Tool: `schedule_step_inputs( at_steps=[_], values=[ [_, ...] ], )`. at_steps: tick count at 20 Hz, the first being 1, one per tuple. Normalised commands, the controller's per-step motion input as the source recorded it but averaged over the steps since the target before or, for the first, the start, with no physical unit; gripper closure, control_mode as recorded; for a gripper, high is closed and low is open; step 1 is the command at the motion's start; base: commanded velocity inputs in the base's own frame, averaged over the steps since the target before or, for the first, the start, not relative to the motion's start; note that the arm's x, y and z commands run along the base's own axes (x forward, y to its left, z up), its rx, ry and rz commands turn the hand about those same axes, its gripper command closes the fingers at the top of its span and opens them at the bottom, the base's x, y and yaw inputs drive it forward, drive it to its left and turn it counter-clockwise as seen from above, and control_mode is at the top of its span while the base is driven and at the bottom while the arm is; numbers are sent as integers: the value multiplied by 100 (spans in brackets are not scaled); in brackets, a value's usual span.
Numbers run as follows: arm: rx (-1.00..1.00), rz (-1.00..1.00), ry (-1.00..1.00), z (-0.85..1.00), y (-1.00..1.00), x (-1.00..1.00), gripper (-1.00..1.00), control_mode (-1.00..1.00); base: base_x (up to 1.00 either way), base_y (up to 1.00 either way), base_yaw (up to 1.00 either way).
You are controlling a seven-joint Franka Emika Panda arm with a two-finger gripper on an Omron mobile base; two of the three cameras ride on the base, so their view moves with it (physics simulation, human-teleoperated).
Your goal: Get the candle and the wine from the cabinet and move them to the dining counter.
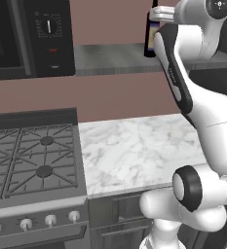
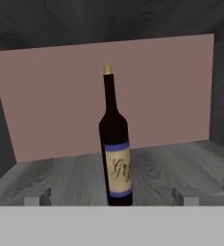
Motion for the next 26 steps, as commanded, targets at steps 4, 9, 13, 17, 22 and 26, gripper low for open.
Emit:
schedule_step_inputs(
  at_steps=[4, 9, 13, 17, 22, 26],
  values=[
    [0, 0, 0, 13, 0, 14, -100, -100, 0, 0, 0],
    [0, 0, 0, 20, 0, 21, -100, -100, 0, 0, 0],
    [0, 0, 0, 16, 0, 26, -100, -100, 0, 0, 0],
    [0, 0, 0, 8, 0, 34, -100, -100, 0, 0, 0],
    [0, 0, 0, 1, 0, 39, -100, -100, 0, 0, 0],
    [0, 0, 0, 6, 0, 37, -100, -100, 0, 0, 0]
  ],
)
